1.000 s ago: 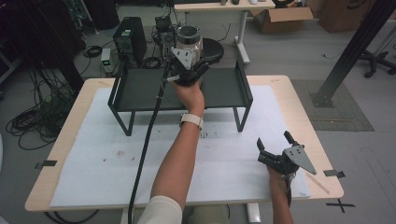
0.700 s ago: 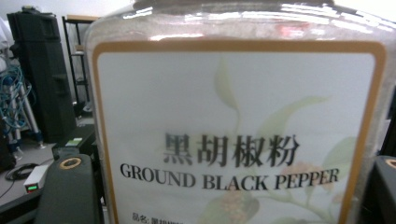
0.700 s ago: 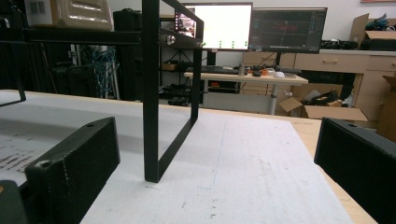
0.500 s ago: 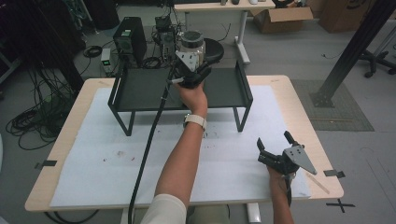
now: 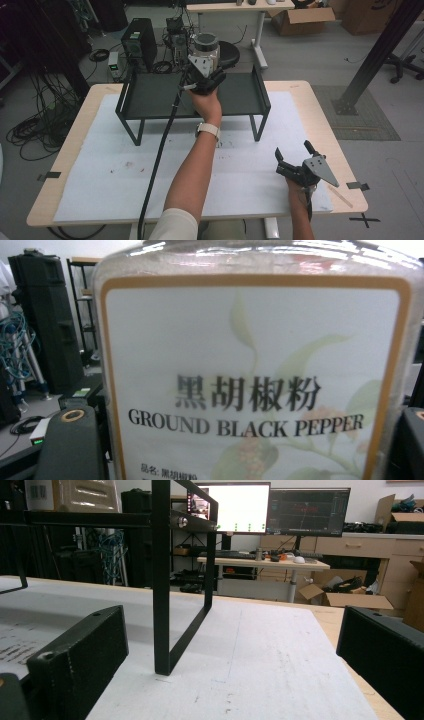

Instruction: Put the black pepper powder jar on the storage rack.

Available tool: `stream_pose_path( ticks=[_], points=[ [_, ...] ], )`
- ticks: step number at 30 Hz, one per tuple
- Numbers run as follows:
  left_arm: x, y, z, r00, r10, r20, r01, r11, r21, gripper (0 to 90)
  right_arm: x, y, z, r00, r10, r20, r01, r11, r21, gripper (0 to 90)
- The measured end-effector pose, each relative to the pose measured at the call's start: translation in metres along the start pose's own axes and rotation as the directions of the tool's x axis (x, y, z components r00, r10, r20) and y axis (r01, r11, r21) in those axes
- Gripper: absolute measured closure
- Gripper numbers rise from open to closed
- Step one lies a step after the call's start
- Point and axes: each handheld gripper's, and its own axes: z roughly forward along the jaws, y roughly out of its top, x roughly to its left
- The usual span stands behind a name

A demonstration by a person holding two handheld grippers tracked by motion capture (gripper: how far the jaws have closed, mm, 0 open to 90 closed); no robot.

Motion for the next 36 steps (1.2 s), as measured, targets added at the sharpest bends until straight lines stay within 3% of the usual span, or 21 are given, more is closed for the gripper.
stream_pose_path(
  ticks=[11,19,24,36],
  points=[
    [0.004,0.011,-0.011,1.0000,-0.005,0.006,0.005,0.9986,-0.052,15.0,0.000,0.000,0.000,1.0000,-0.001,0.000,0.001,1.000,0.002,0.0],
    [0.010,0.014,-0.021,0.9935,-0.030,0.109,0.038,0.9968,-0.071,0.3,0.000,0.000,0.000,1.0000,-0.002,0.000,0.002,1.000,0.006,0.0],
    [0.011,0.015,-0.028,0.9916,-0.022,0.128,0.029,0.9981,-0.055,0.3,0.000,0.000,0.001,1.0000,-0.003,0.000,0.003,1.000,0.007,0.0],
    [0.019,0.017,-0.058,0.9912,-0.016,0.131,0.029,0.9943,-0.102,0.2,0.000,0.000,0.001,1.0000,-0.001,-0.001,0.001,1.000,0.009,0.0]
  ],
)
